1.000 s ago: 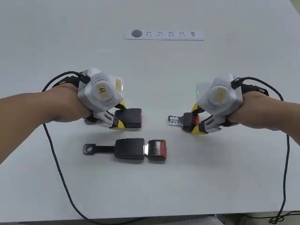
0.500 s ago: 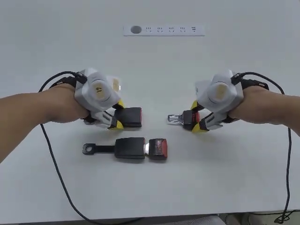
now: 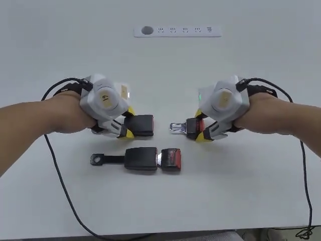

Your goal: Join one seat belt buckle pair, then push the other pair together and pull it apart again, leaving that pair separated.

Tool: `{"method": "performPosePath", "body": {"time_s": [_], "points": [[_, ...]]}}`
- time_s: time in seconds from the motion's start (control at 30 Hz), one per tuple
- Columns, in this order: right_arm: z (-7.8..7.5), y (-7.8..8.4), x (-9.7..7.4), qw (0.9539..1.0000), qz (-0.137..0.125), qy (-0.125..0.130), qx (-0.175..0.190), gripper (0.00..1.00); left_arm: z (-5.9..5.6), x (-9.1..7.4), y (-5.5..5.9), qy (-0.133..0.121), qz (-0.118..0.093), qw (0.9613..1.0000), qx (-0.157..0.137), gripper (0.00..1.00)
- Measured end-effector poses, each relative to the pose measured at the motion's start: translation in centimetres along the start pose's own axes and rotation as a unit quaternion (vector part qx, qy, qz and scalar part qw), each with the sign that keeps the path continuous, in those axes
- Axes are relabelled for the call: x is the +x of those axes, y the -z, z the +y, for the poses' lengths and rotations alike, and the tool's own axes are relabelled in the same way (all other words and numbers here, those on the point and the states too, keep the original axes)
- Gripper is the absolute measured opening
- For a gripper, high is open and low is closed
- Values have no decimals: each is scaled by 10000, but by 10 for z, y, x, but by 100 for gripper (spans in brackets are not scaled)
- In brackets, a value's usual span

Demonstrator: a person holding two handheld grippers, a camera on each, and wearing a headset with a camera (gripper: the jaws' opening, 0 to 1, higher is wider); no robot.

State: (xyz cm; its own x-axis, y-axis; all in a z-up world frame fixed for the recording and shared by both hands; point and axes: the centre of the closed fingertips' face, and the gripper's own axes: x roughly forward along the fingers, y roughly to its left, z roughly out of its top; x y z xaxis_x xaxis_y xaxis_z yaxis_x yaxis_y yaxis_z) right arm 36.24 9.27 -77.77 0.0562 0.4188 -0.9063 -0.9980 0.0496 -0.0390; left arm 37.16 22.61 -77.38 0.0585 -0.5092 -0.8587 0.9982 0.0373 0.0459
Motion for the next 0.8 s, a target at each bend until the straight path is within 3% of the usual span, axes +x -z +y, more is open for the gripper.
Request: {"method": "performPosePath", "body": {"time_s": [0.13,0.4,0.53,0.8], "points": [[-2,-14,6,9999,56,58,87,31,1,0,0,8,55,10000,20,33],[0,-38,18,9999,149,37,-80,31,1,0,1,-50,2,10000,-11,33],[-2,-42,18,9996,208,72,-153,31,2,0,2,-48,41,10000,13,33],[-3,-46,23,9998,50,17,-200,31,3,1,3,-4,45,10000,51,33]]}}
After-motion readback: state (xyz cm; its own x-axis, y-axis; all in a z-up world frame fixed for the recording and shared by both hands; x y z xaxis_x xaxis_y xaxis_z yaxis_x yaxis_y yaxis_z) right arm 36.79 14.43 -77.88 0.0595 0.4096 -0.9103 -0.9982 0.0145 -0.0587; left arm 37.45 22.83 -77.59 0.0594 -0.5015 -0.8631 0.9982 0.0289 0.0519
